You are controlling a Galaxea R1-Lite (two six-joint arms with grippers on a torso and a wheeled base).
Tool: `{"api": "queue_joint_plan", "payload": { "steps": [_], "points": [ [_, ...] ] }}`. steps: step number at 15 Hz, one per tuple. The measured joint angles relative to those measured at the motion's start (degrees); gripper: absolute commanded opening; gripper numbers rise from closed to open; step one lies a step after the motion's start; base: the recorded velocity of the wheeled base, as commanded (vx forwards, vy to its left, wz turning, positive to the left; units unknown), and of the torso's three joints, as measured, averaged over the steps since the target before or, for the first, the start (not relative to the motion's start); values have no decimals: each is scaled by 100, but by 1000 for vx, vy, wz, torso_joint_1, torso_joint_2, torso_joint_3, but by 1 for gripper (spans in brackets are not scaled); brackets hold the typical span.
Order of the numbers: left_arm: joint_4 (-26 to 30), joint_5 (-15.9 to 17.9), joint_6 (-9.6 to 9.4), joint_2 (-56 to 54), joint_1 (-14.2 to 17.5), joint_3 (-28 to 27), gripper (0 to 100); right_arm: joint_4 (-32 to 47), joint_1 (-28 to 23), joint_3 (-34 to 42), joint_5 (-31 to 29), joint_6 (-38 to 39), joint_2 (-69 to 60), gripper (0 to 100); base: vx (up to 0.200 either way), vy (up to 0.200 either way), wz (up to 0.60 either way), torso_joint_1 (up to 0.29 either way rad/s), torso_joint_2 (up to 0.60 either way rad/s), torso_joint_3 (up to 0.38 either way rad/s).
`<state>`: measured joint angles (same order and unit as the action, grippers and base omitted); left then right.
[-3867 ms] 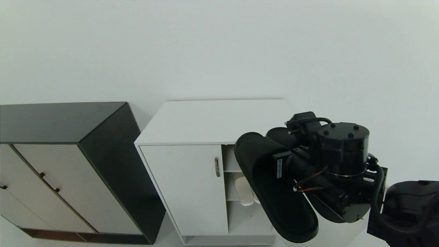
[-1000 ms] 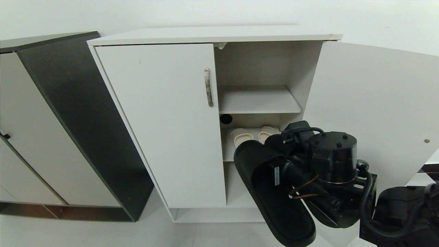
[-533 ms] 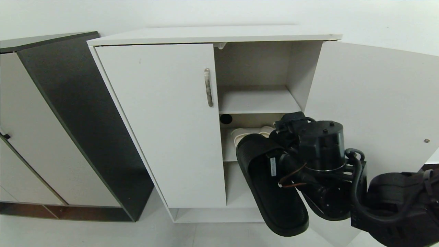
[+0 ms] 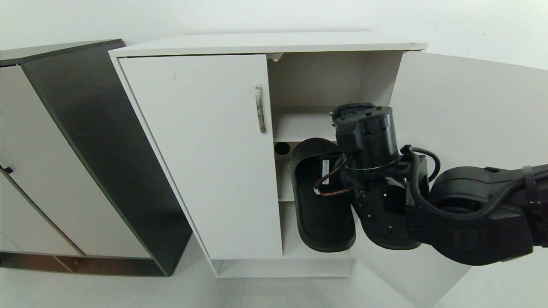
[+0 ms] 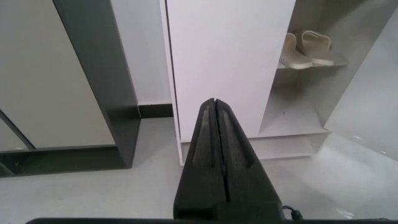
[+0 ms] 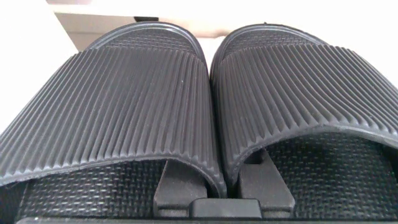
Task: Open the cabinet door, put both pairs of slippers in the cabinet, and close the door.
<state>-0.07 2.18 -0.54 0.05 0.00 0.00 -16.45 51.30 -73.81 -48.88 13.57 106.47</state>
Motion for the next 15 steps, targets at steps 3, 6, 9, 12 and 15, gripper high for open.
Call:
{"api": "queue_joint_plan", "payload": {
  "steps": [3, 6, 9, 12, 15],
  "points": [
    [0, 0, 0, 0, 0, 0, 0, -71, 0, -20, 17, 2, 61, 0, 0, 0, 0, 0, 0, 0],
    [0, 2, 0, 0, 0, 0, 0, -110, -6, -13, 80, -7, 85, 0, 0, 0, 0, 0, 0, 0],
    [-2, 2, 0, 0, 0, 0, 0, -121, -11, -16, 116, -9, 116, 0, 200, 0, 0, -2, 1, 6],
    [-2, 2, 0, 0, 0, 0, 0, -162, -23, -9, 121, -27, 138, 0, 200, 0, 0, 1, 5, 2],
    [2, 2, 0, 0, 0, 0, 0, -167, -22, -11, 116, -38, 146, 0, 200, 0, 0, 10, 4, 2]
  ]
}}
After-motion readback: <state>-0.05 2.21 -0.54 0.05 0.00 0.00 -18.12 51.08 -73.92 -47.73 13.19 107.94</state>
